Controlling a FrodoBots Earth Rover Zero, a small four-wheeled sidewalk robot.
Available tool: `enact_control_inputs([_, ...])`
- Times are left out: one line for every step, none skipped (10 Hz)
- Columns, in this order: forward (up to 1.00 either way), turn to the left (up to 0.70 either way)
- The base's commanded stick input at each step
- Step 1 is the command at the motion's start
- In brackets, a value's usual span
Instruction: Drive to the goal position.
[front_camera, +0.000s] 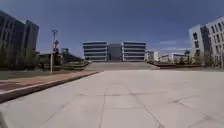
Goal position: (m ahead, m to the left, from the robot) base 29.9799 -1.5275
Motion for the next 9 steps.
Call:
enact_control_inputs([0.70,-0.05])
enact_control_inputs([0.70,-0.05])
enact_control_inputs([0.70,-0.05])
enact_control_inputs([0.70,-0.05])
enact_control_inputs([0.70,-0.05])
enact_control_inputs([0.70,-0.05])
enact_control_inputs([0.70,-0.05])
enact_control_inputs([0.70,-0.05])
enact_control_inputs([0.70,-0.05])
